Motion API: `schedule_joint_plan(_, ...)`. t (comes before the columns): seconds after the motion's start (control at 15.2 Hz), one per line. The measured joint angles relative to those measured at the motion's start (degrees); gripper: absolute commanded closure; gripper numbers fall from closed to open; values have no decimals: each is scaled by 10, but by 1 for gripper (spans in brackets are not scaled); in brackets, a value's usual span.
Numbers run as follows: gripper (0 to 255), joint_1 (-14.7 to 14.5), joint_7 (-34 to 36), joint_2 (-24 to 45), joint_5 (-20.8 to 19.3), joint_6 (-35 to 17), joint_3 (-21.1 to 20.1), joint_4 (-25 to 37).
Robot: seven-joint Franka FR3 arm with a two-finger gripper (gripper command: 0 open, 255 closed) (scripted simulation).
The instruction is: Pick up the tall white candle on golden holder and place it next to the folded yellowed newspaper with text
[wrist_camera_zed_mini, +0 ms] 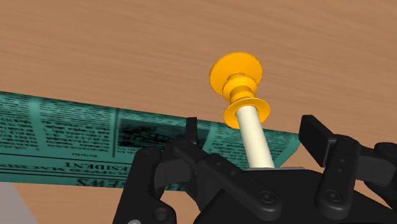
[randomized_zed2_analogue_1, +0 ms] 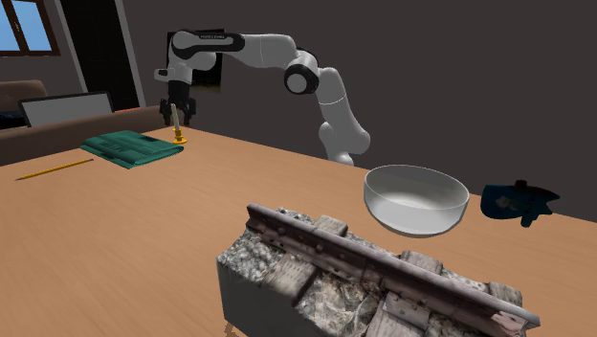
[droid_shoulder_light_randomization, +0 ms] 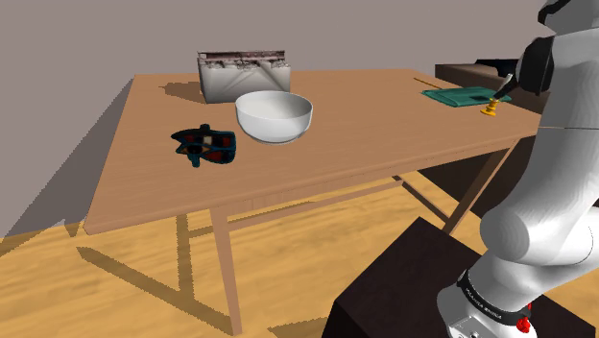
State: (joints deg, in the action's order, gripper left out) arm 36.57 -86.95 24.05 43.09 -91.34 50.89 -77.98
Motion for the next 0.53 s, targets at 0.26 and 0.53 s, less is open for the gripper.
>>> schedule_joint_plan(0.26, 0, 7, 2, 2, 1, 10, 0, 12)
schedule_joint_plan(0.53, 0, 43, 10, 12, 9, 65, 0, 76)
